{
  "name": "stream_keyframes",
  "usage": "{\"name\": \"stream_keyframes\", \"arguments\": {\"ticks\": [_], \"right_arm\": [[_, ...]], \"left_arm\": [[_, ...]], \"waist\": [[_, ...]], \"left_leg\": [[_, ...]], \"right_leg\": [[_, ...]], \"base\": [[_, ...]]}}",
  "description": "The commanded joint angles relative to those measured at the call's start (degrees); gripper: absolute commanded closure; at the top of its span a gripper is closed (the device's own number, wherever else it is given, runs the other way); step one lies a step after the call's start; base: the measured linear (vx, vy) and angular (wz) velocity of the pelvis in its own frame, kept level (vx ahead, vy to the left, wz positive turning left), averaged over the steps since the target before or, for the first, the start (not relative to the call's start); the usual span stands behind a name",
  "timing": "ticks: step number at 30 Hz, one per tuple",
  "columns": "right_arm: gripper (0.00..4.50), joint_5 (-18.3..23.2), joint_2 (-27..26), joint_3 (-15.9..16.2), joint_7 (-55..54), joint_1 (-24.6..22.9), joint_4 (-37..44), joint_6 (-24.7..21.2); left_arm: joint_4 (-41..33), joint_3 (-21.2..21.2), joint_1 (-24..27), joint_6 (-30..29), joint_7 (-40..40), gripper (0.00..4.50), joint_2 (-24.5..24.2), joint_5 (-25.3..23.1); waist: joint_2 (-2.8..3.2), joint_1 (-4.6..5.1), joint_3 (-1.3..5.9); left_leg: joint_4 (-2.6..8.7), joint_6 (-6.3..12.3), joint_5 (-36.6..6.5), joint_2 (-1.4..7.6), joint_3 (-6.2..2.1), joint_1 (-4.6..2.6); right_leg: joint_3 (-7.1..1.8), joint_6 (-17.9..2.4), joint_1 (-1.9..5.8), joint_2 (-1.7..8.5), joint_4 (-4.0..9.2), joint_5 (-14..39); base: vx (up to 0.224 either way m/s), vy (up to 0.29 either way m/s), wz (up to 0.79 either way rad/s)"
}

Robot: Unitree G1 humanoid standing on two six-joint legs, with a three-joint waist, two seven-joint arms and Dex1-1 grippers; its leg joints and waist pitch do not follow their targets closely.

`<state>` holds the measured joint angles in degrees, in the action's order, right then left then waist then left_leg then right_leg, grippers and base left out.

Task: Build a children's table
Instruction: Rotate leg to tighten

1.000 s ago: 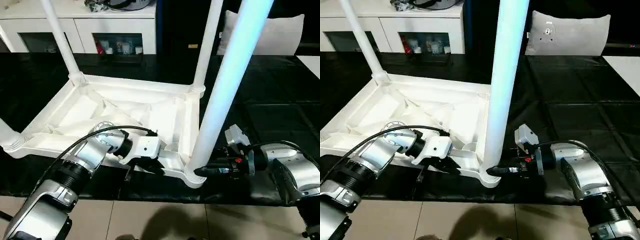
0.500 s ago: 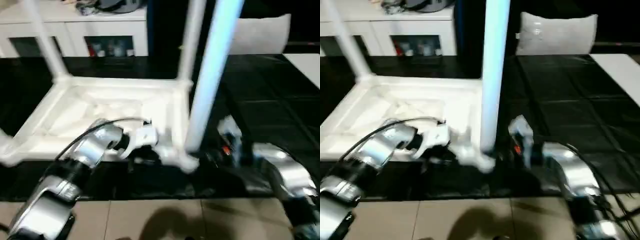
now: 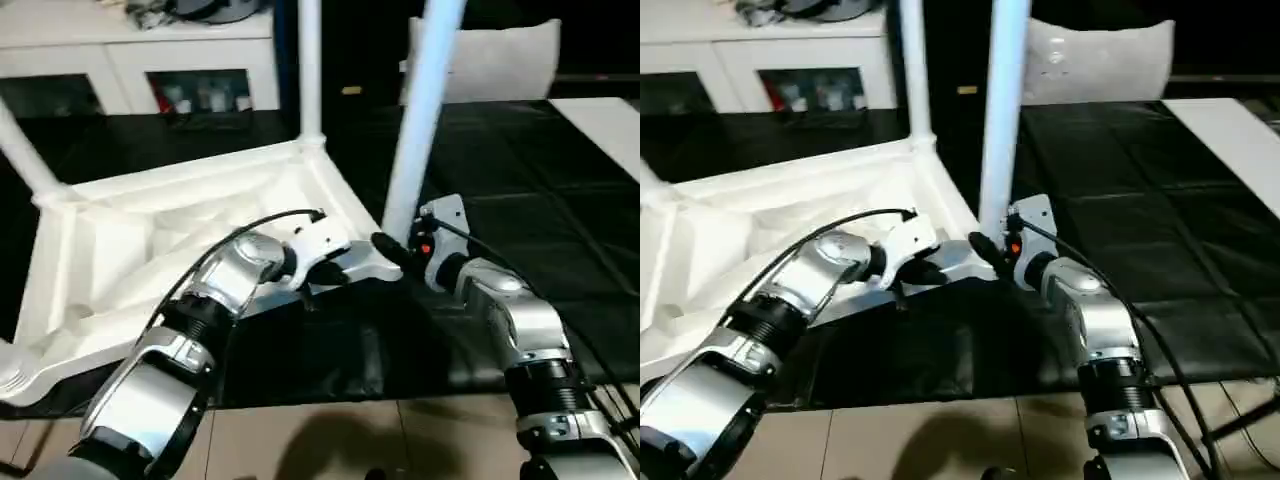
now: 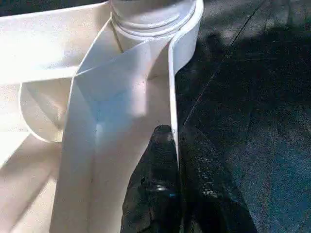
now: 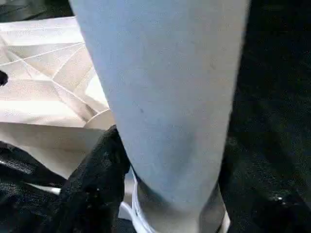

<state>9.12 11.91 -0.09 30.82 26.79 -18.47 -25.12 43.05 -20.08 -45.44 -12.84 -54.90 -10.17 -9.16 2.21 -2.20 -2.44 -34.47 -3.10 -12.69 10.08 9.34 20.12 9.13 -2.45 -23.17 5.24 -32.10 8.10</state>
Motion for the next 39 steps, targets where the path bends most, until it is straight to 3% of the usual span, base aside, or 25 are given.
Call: {"name": "stream_keyframes", "arguments": {"ticks": [1, 2, 5, 8, 12, 17, 21, 23, 26, 28, 30, 39], "right_arm": [[1.35, 0.7, -0.2, 1.4, 2.1, -0.7, 1.7, 0.4], [1.22, 1.0, 0.4, 1.2, 2.8, -1.1, 2.0, 0.5], [0.96, 3.4, 5.8, 0.6, 10.8, -3.7, 3.5, 2.1], [0.68, 3.9, 7.9, 0.5, 14.1, -4.3, 4.0, 2.4], [0.37, 4.9, 13.8, 1.6, 23.1, -5.9, 5.4, 3.5], [0.03, 7.0, 19.9, 2.7, 33.0, -6.9, 7.5, 4.9], [0.03, 5.4, 22.9, 5.3, 39.0, -7.0, 6.6, 8.8], [0.03, 7.0, 23.4, 6.2, 43.0, -7.2, 7.4, 8.2], [0.39, 7.8, 23.3, 6.6, 44.7, -7.2, 7.7, 7.5], [0.39, 8.1, 23.4, 6.9, 45.2, -7.2, 7.8, 7.4], [0.67, 8.8, 23.4, 7.7, 46.8, -7.3, 8.2, 7.0], [1.29, 10.1, 22.5, 9.7, 50.1, -8.3, 8.5, 6.2]], "left_arm": [[-0.6, -0.9, -0.6, 1.4, -0.7, 4.5, 0.1, -0.3], [-0.8, -1.2, -0.3, 1.7, -1.1, 4.5, -0.3, -0.4], [-1.7, -2.3, 1.8, 7.2, -4.9, 4.5, -3.1, -0.5], [-1.5, -2.6, 2.1, 8.0, -6.2, 4.5, -3.9, -0.8], [-0.9, -3.5, 2.6, 10.4, -8.8, 4.5, -6.0, -1.1], [-2.0, -4.6, 3.9, 15.7, -16.7, 4.5, -8.5, 0.7], [-5.1, -5.2, 5.4, 18.9, -23.0, 4.5, -9.7, 3.4], [-6.9, -6.5, 6.0, 19.6, -25.5, 4.5, -10.5, 3.8], [-8.0, -7.2, 6.4, 20.4, -27.4, 4.5, -11.0, 3.8], [-8.3, -7.3, 6.5, 20.6, -27.9, 4.5, -11.0, 3.8], [-9.7, -7.6, 7.0, 20.8, -29.1, 4.5, -11.3, 4.2], [-11.9, -8.0, 7.8, 21.1, -30.0, 4.5, -11.5, 4.5]], "waist": [[-0.67, -0.41, 4.43], [-0.42, -0.52, 4.46], [-0.53, -0.99, 4.27], [-0.62, -1.08, 4.13], [-0.92, -1.45, 3.82], [-0.72, -1.6, 4.02], [-0.68, -1.95, 4.12], [-0.61, -2.51, 4.12], [-0.56, -3.33, 4.06], [-0.87, -3.58, 4.0], [-0.93, -3.6, 4.0], [-0.93, -4.01, 4.05]], "left_leg": [[3.11, 7.78, -0.1, 2.9, -0.89, 0.52], [3.15, 7.82, -0.3, 2.91, -0.9, 0.45], [3.23, 8.03, -2.4, 3.0, -0.8, 0.38], [3.37, 7.35, -3.3, 3.06, -0.72, 0.35], [3.43, 6.55, -6.1, 2.83, -0.54, 0.17], [3.36, 6.85, -5.4, 2.99, -0.66, 0.25], [3.34, 7.09, -5.2, 3.29, -0.63, 0.26], [3.36, 7.21, -5.2, 3.42, -0.56, 0.08], [3.5, 6.99, -5.4, 3.73, -0.57, -0.09], [3.55, 6.51, -5.6, 3.61, -0.55, 0.06], [3.56, 6.07, -5.7, 3.55, -0.53, -0.03], [3.54, 5.94, -5.2, 3.52, -0.48, 0.02]], "right_leg": [[-3.77, -8.5, 4.32, 4.43, 2.82, 11.0], [-3.75, -8.8, 4.37, 4.53, 2.78, 11.5], [-3.77, -7.8, 4.5, 4.47, 3.3, 13.7], [-3.74, -7.5, 4.38, 4.4, 3.45, 15.3], [-3.6, -5.1, 4.33, 4.32, 4.3, 21.4], [-3.51, -5.2, 4.21, 4.21, 4.07, 20.3], [-3.62, -6.5, 4.08, 4.3, 3.66, 18.3], [-3.7, -7.1, 3.95, 4.34, 3.58, 18.1], [-3.84, -7.5, 3.85, 4.44, 3.51, 18.1], [-3.82, -7.1, 3.98, 4.45, 3.45, 18.8], [-3.82, -6.6, 3.95, 4.47, 3.63, 20.0], [-3.82, -6.2, 3.9, 4.4, 3.64, 19.9]], "base": [[0.0, 0.0, 0.0], [0.0, 0.0, 0.0], [0.0, 0.0, 0.0], [0.0, 0.0, 0.0], [0.0, 0.0, 0.0], [0.0, 0.0, 0.0], [0.0, 0.0, 0.0], [0.0, 0.0, 0.0], [0.0, 0.0, 0.0], [0.0, 0.0, 0.0], [0.0, 0.0, 0.0], [0.0, 0.0, 0.0]]}}
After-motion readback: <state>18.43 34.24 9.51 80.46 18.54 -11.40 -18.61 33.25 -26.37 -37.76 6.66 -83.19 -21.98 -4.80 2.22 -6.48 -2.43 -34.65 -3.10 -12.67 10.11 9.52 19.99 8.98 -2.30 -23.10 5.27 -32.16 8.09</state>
